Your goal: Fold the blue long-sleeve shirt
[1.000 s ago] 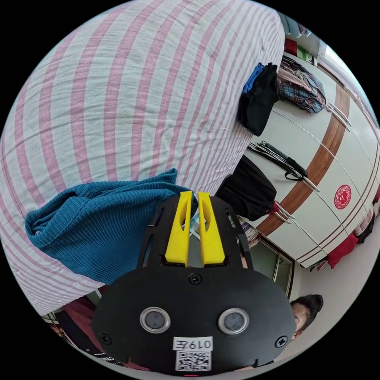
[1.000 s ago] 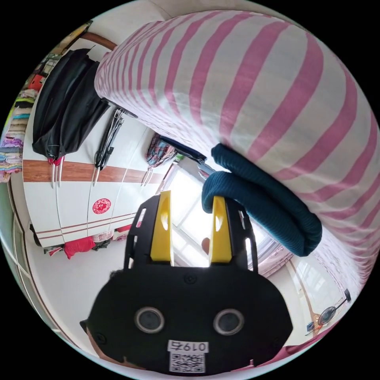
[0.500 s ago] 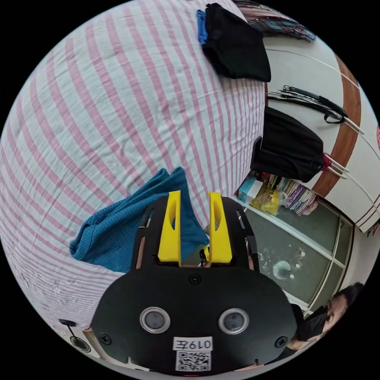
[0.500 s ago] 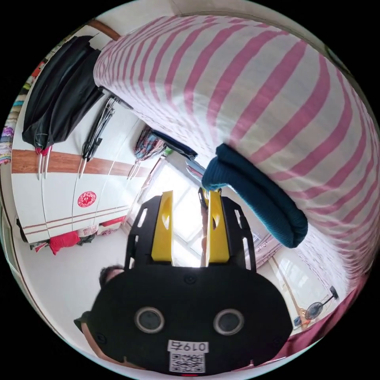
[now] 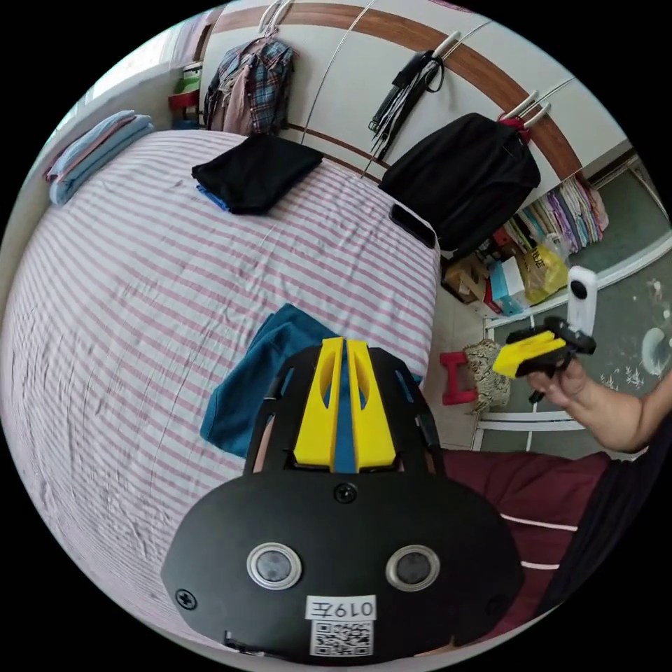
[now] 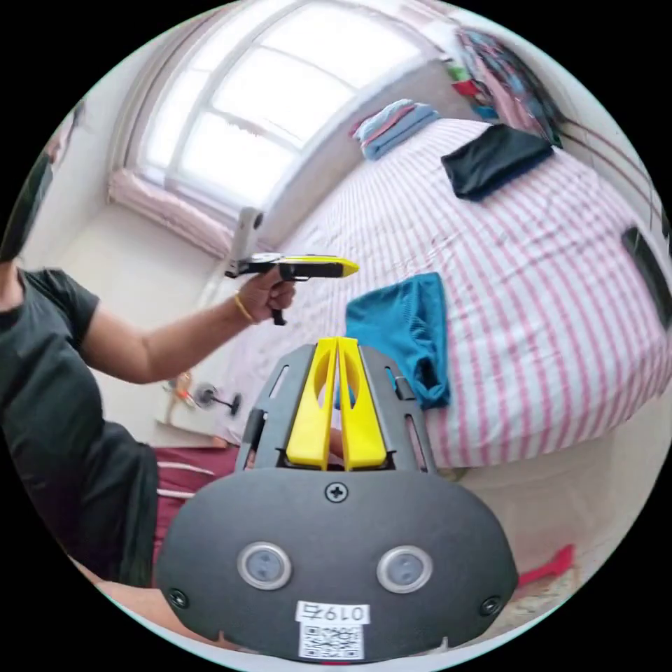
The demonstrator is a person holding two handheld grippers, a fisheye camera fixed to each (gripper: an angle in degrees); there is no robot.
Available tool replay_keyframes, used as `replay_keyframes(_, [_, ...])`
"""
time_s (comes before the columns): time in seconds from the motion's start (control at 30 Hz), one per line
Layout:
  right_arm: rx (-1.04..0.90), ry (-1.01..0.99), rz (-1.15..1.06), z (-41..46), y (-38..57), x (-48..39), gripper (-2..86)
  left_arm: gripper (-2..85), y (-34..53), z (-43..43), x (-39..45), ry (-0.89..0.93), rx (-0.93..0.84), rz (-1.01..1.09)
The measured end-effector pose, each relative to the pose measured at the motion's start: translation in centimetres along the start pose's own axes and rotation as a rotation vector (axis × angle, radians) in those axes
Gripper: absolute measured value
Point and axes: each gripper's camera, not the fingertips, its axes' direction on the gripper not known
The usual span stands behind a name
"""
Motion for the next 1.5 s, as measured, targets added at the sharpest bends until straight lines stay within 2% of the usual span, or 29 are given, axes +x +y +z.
replay_keyframes(0.03, [-0.096,0.132,-0.103,-0.3,-1.3,-2.2,-0.9,1.8,2.5,0.2,1.3,-0.034,-0.006,-0.015])
replay_keyframes(0.13, [-0.220,0.412,-0.357,-0.3,-2.9,-7.7,-0.9,1.3,8.6,1.0,3.5,0.015,0.007,-0.136])
replay_keyframes(0.2, [-0.276,0.528,-0.423,0.0,-3.6,-10.5,-1.0,1.0,11.5,1.7,4.7,-0.011,-0.015,-0.204])
replay_keyframes(0.3, [-0.223,0.648,-0.501,-0.4,-4.1,-15.1,-1.0,0.9,15.6,2.9,6.4,0.025,0.011,-0.279])
replay_keyframes(0.4, [-0.183,0.581,-0.474,-1.5,-5.7,-18.1,-1.0,0.9,18.9,3.8,7.7,0.051,0.071,-0.257])
replay_keyframes(0.6, [-0.340,0.379,-0.412,-2.1,-11.3,-17.7,-0.9,1.0,23.7,5.0,7.5,0.034,0.131,-0.352])
replay_keyframes(0.8, [-0.605,0.207,-0.508,-0.7,-18.5,-13.8,0.2,1.7,25.7,11.4,5.3,0.059,0.207,-0.663])
replay_keyframes(0.93, [-0.717,0.221,-0.576,0.1,-23.5,-12.0,8.0,4.2,27.8,18.5,4.8,0.178,0.390,-1.044])
replay_keyframes(1.0, [-0.775,0.239,-0.600,1.1,-25.4,-11.3,8.6,5.4,29.1,21.8,4.9,0.259,0.468,-1.235])
replay_keyframes(1.07, [-0.802,0.231,-0.593,2.0,-27.2,-10.6,7.9,5.5,30.7,25.9,5.7,0.384,0.628,-1.438])
replay_keyframes(1.2, [-0.849,0.232,-0.526,4.2,-30.7,-9.1,9.1,6.3,31.1,30.5,6.0,0.406,0.707,-1.577])
replay_keyframes(1.37, [-0.876,0.189,-0.354,5.8,-34.2,-7.7,9.5,11.1,32.9,36.8,4.3,0.622,0.949,-1.741])
replay_keyframes(1.5, [-0.921,0.160,-0.201,6.3,-36.3,-7.0,8.6,12.5,33.5,39.9,2.6,0.713,0.990,-1.781])
